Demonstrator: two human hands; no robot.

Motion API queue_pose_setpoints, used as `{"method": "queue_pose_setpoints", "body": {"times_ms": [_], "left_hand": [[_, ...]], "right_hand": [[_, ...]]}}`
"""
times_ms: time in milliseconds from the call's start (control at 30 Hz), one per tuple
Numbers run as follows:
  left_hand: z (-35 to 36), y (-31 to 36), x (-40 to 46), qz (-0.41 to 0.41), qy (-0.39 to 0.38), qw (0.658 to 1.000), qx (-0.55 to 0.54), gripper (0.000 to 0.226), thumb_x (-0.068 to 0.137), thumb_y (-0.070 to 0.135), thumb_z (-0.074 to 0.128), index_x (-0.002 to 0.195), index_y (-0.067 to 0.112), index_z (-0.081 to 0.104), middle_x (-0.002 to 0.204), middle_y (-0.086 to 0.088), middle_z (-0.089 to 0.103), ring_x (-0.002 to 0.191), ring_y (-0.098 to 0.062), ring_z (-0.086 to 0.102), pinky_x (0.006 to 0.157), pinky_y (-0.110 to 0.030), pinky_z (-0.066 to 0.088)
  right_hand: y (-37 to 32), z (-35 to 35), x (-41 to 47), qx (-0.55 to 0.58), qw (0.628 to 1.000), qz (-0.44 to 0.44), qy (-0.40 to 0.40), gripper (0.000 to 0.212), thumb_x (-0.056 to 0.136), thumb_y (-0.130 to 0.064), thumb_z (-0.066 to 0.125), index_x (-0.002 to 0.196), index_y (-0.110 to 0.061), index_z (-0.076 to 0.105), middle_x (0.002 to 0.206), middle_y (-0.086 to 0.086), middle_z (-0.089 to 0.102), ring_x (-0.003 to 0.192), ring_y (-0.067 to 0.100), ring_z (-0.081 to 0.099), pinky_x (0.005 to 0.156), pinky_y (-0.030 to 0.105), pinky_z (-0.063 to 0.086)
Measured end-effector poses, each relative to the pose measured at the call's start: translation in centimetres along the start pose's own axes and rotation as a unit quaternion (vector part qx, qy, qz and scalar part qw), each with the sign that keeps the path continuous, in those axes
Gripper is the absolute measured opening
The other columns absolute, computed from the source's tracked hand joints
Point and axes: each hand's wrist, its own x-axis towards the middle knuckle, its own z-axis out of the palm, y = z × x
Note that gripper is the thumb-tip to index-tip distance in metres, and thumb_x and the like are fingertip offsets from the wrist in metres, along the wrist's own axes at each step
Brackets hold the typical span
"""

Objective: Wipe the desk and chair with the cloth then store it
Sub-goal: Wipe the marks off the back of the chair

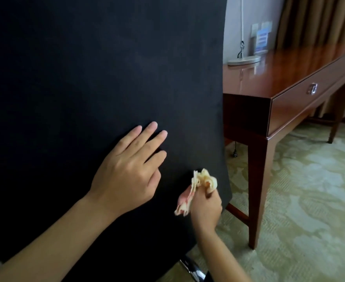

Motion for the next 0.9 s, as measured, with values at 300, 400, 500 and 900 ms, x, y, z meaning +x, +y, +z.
{"method": "queue_pose_setpoints", "body": {"times_ms": [300, 400, 500, 900], "left_hand": [[-1.2, 0.0, -0.5, -0.041, 0.001, 0.995, -0.086, 0.029, 0.095, 0.022, 0.056, 0.115, 0.01, 0.073, 0.134, -0.004, 0.064, 0.14, -0.025, 0.045, 0.118, -0.044, 0.031], [-3.0, 0.7, -0.5, -0.089, -0.057, 0.98, -0.171, 0.038, 0.097, 0.035, 0.05, 0.128, 0.017, 0.065, 0.138, 0.005, 0.06, 0.14, -0.013, 0.043, 0.119, -0.039, 0.028], [-4.8, 2.3, -1.0, -0.181, -0.099, 0.946, -0.249, 0.044, 0.095, 0.05, 0.049, 0.136, 0.034, 0.053, 0.129, 0.023, 0.058, 0.123, 0.003, 0.05, 0.103, -0.029, 0.043], [-4.7, 7.2, -7.6, -0.568, -0.037, 0.626, -0.533, 0.025, 0.097, 0.025, 0.06, 0.102, 0.048, 0.064, 0.099, 0.022, 0.069, 0.091, -0.002, 0.067, 0.078, -0.023, 0.052]], "right_hand": [[-4.9, -3.4, -5.4, 0.016, 0.96, -0.166, -0.223, 0.01, 0.095, -0.031, 0.063, 0.09, -0.029, 0.072, 0.08, -0.013, 0.071, 0.073, 0.003, 0.064, 0.063, 0.019, 0.048], [-6.9, -4.6, -6.8, 0.037, 0.949, -0.215, -0.228, 0.01, 0.095, -0.027, 0.063, 0.098, -0.031, 0.071, 0.088, -0.012, 0.073, 0.082, 0.006, 0.067, 0.069, 0.024, 0.055], [-8.2, -5.5, -7.7, 0.066, 0.942, -0.226, -0.239, 0.016, 0.098, -0.022, 0.057, 0.098, -0.028, 0.072, 0.089, -0.011, 0.073, 0.082, 0.007, 0.069, 0.068, 0.023, 0.055], [-7.1, -8.2, -7.8, 0.015, 0.971, -0.138, -0.193, 0.043, 0.098, -0.022, 0.051, 0.069, 0.01, 0.043, 0.056, 0.007, 0.045, 0.054, 0.019, 0.036, 0.051, 0.034, 0.029]]}}
